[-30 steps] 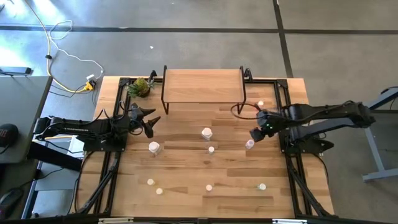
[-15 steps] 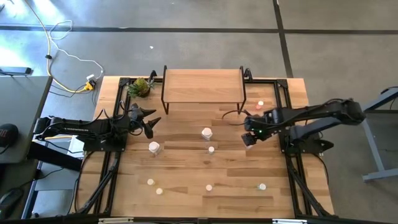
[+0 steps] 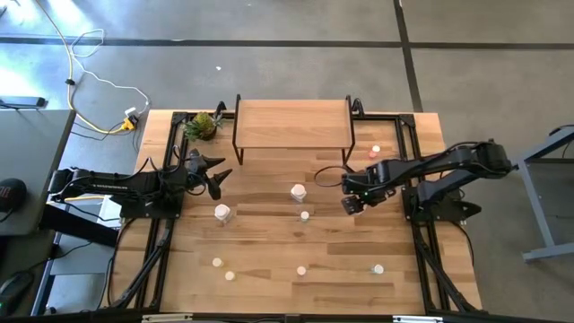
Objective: Pick and place medicine bottles onto shelf by color
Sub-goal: Put the transparent pill bottle on the shelf
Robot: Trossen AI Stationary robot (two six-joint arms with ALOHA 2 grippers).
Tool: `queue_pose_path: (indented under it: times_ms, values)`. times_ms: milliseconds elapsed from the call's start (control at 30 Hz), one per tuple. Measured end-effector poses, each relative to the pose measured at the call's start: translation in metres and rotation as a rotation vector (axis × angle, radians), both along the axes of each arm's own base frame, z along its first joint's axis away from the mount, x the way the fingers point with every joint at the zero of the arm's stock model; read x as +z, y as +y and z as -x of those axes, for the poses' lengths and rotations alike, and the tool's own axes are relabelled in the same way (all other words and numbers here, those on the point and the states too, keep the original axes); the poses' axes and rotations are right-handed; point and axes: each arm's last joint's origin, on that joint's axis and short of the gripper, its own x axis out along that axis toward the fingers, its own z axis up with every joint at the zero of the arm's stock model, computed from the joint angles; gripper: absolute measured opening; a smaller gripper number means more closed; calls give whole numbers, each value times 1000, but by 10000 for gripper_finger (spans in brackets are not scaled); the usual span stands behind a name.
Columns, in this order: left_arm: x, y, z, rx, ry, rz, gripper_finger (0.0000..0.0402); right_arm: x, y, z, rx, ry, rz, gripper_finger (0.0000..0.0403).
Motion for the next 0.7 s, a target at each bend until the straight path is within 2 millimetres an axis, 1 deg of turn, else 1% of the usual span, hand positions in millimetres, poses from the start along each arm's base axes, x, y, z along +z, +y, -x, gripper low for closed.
queue_pose_path:
  times_ms: [100,300,400,467,533,700]
  values:
    - [0,0,0,0,0,0,234,-4,0,-2,0,16,-1,213]
    - [0,0,0,0,-1,0,234,-4,1,-3,1,15,-16,144]
    - [0,0,0,0,-2,0,234,-4,1,-3,3,8,-37,123]
    - [0,0,0,0,-2,0,234,-2,2,-4,5,3,-54,120]
    - [0,0,0,0,-2,0,234,5,2,-9,8,-22,-59,121]
    - [0,0,0,0,-2,0,234,33,2,-26,27,-129,-55,135]
